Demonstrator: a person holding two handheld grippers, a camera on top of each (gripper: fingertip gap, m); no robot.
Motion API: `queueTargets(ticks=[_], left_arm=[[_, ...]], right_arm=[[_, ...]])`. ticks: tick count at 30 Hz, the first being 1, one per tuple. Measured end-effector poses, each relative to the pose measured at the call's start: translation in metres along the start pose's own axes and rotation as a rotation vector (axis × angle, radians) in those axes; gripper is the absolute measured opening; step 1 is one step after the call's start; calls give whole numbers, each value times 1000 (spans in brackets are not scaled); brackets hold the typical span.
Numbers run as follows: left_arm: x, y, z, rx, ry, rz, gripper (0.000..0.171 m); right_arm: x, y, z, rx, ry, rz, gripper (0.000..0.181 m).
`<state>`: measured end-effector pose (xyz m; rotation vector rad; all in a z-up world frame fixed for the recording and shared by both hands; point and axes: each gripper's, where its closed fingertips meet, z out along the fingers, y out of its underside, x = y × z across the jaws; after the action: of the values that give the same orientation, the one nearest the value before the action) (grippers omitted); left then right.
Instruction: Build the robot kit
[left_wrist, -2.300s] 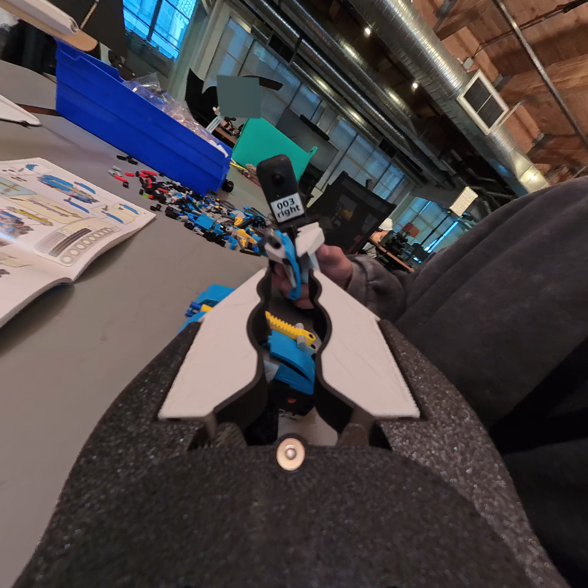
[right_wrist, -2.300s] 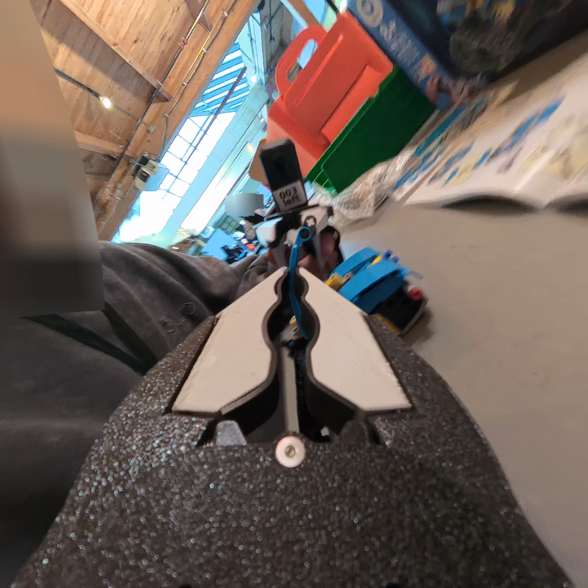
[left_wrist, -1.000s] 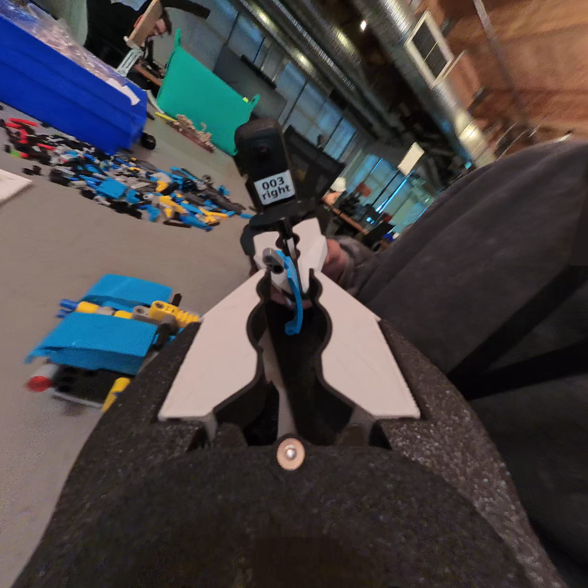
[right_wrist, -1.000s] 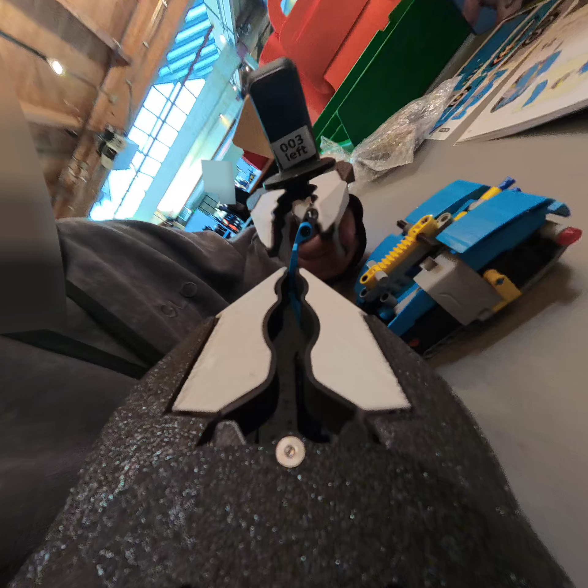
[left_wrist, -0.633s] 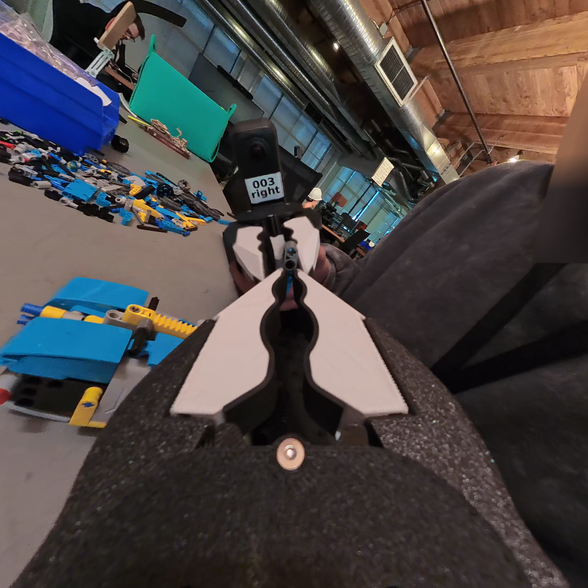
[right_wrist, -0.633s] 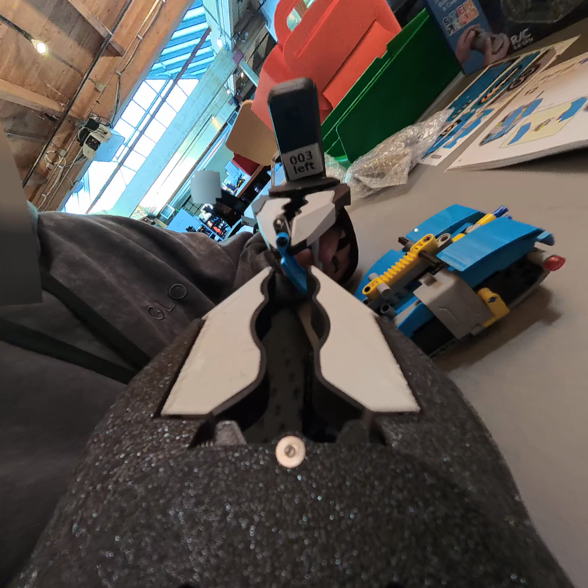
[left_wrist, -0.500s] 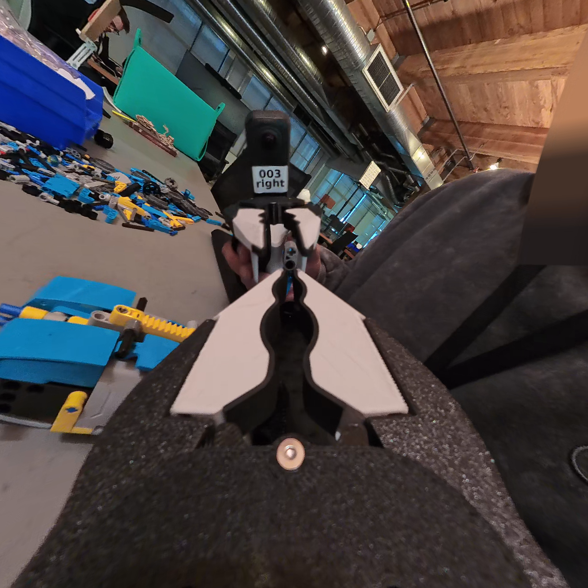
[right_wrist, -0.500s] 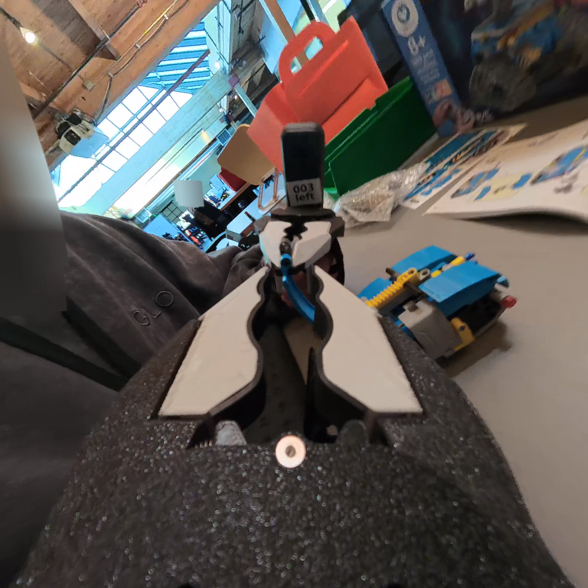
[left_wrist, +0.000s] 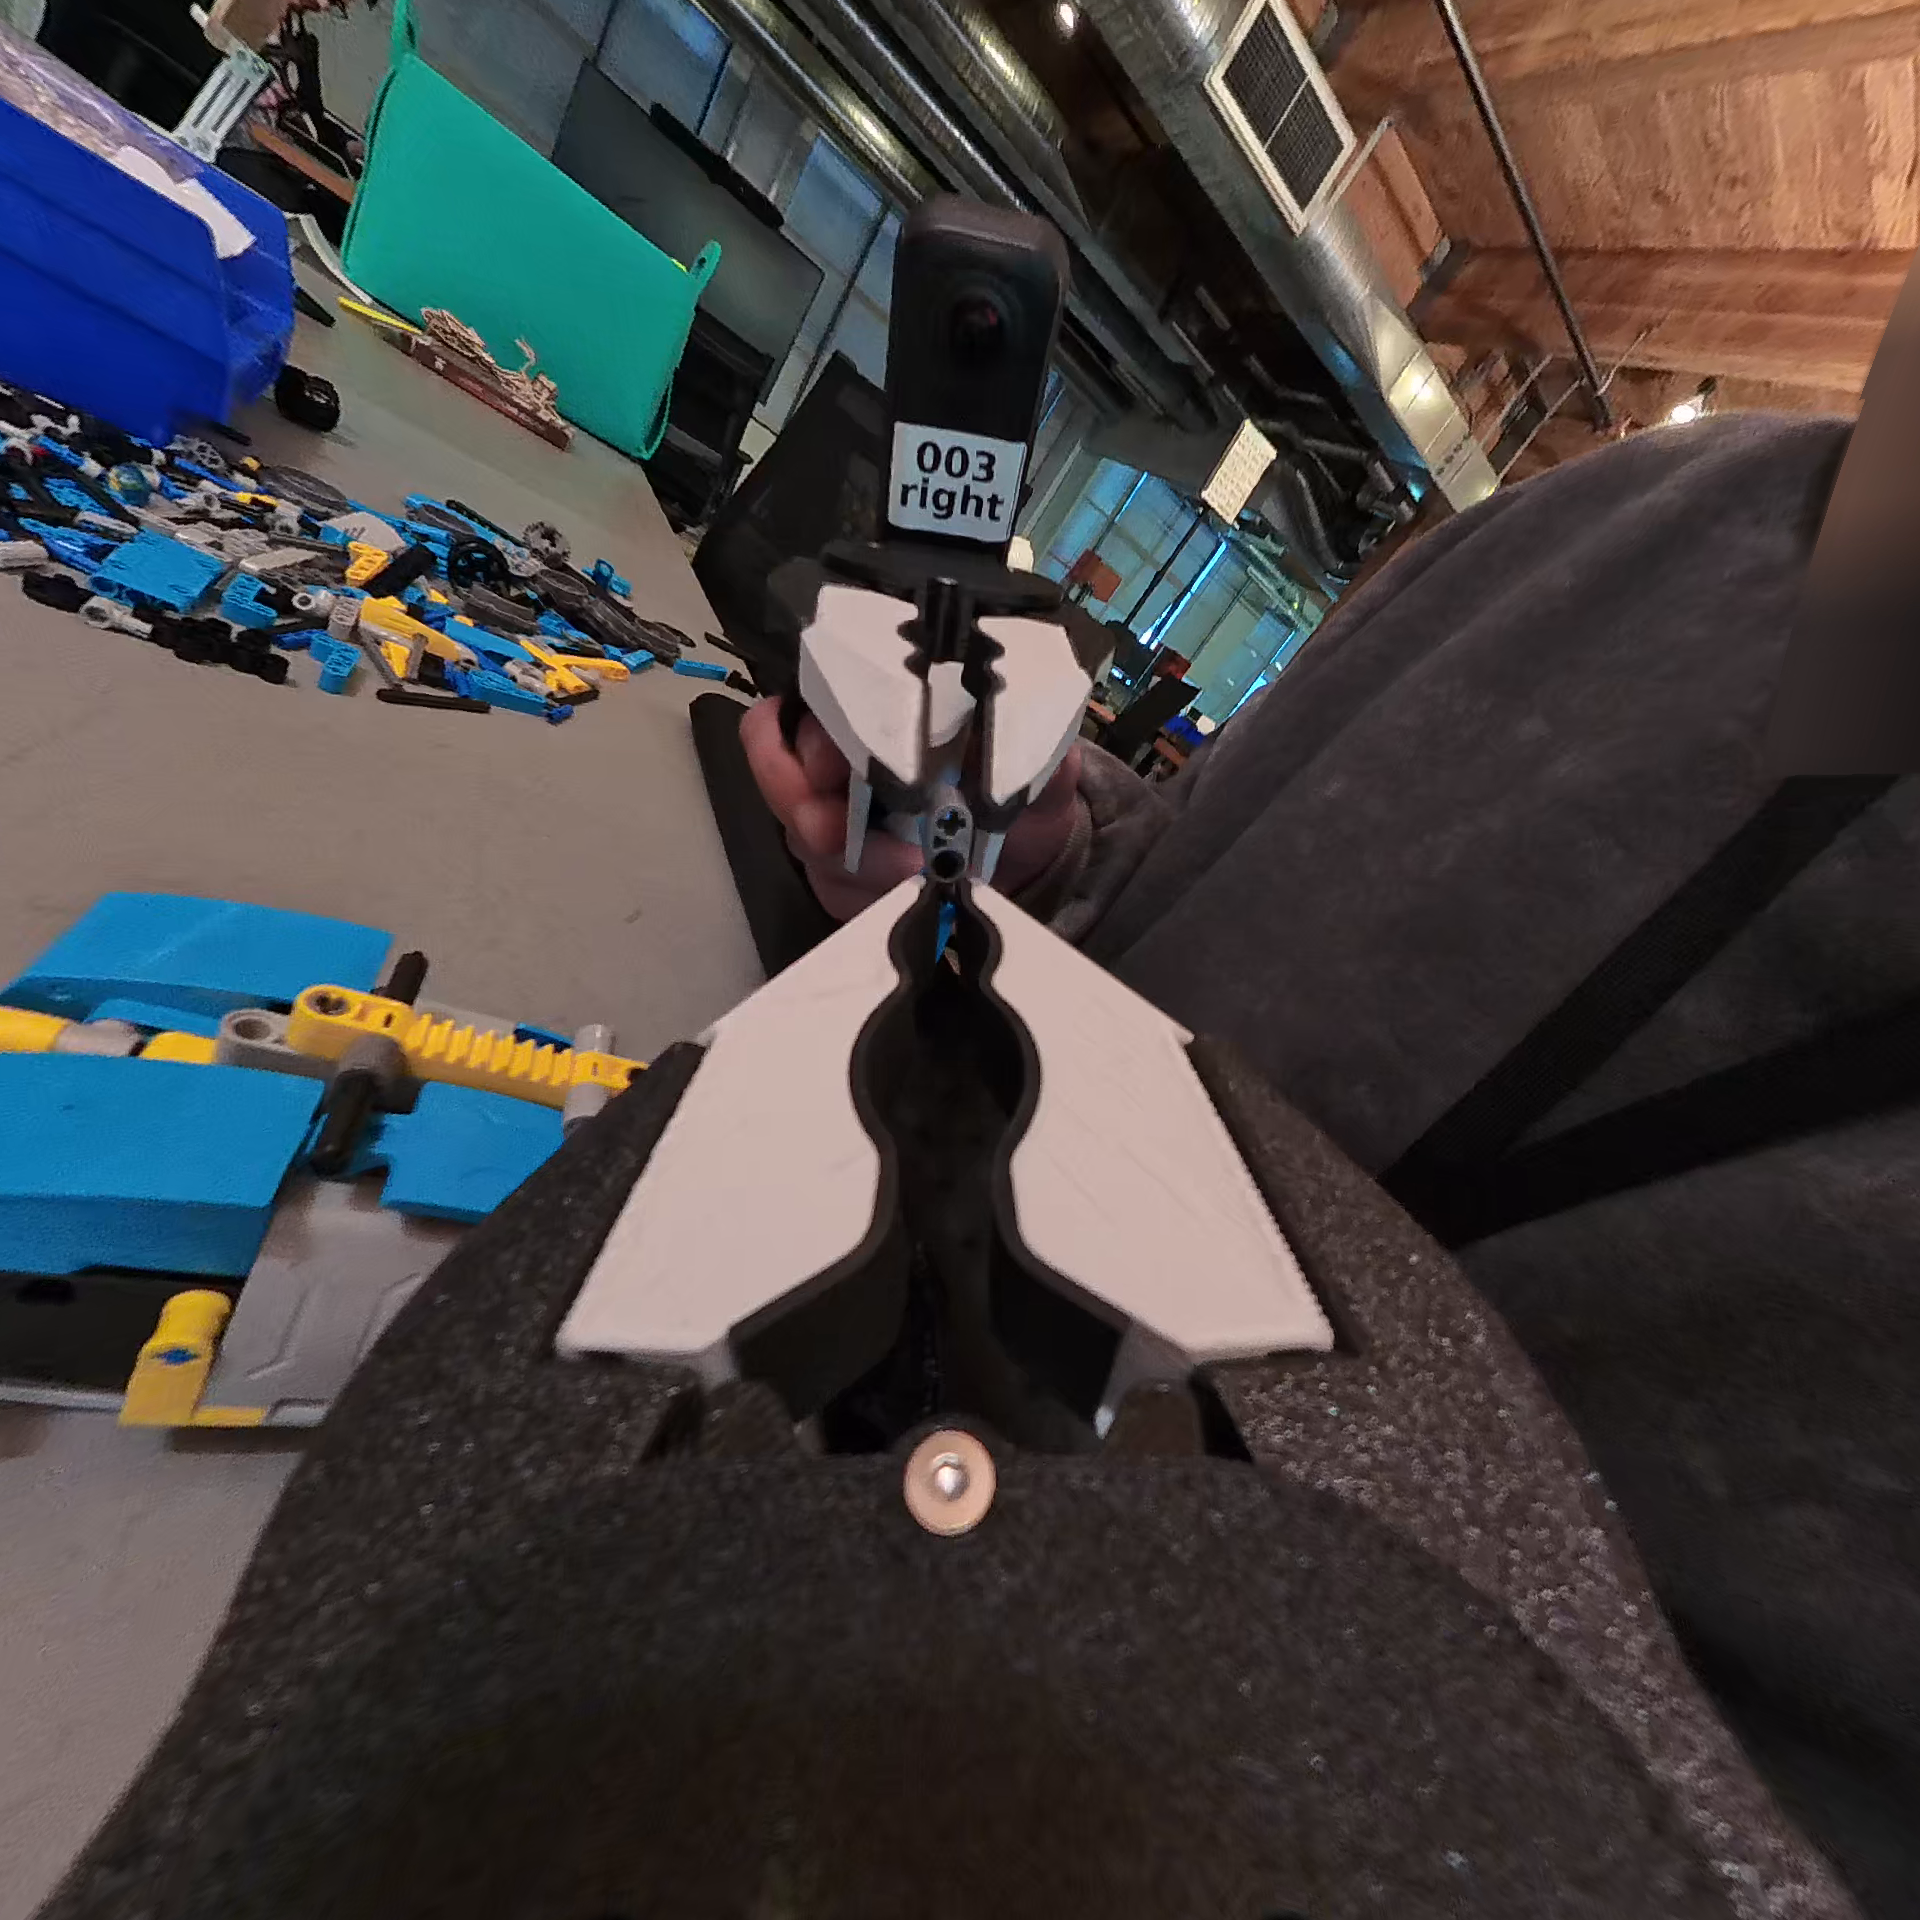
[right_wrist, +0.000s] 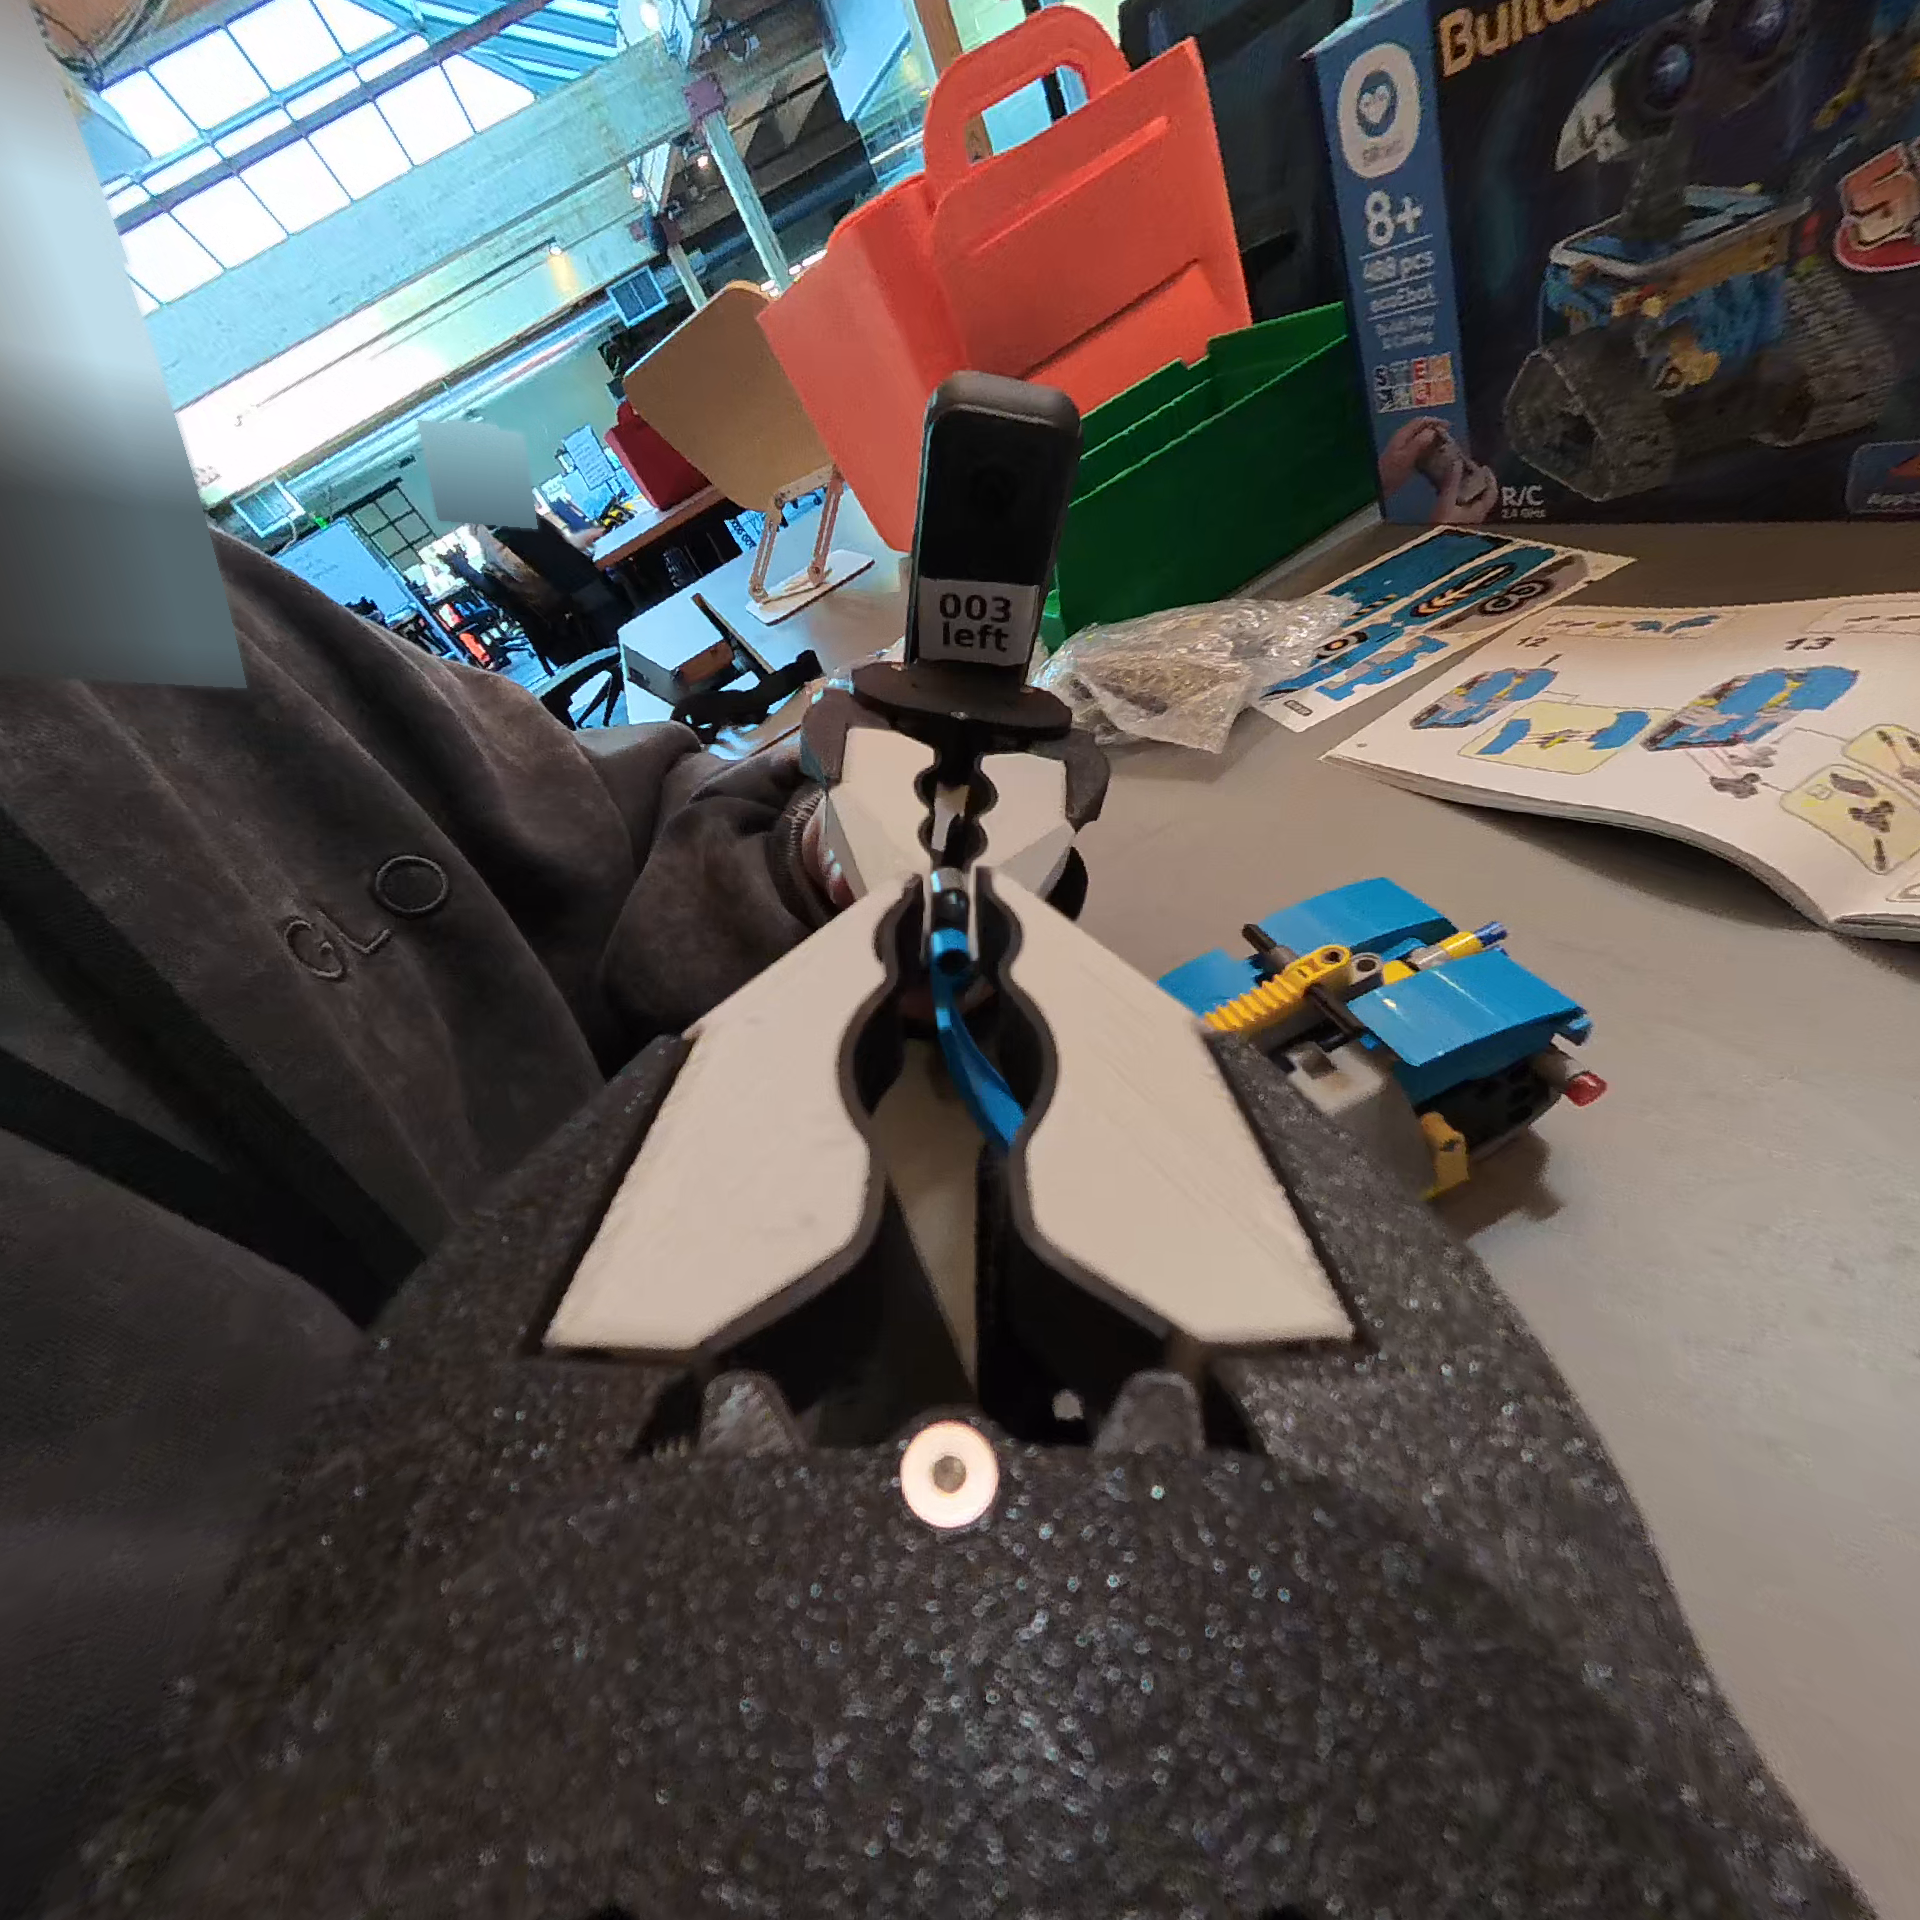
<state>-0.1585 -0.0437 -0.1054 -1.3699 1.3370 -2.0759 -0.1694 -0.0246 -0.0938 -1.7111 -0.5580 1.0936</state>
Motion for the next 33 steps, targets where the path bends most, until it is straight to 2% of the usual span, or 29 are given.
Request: queueTargets(ticks=[6,11,15,21,33], left_arm=[[2,0,2,5,11,-11,1],[2,1,3,7,11,-28,1],[1,-2,4,45,37,-126,1],[-4,-6,3,119,76,-292,1],[-12,-7,-1,123,34,-283,1]], right_arm=[[-2,0,1,15,-22,7,7],[-2,1,0,41,-108,144,7],[0,-1,-1,102,-196,297,7],[8,-1,-1,134,-209,345,8],[15,2,2,102,-204,405,8]])
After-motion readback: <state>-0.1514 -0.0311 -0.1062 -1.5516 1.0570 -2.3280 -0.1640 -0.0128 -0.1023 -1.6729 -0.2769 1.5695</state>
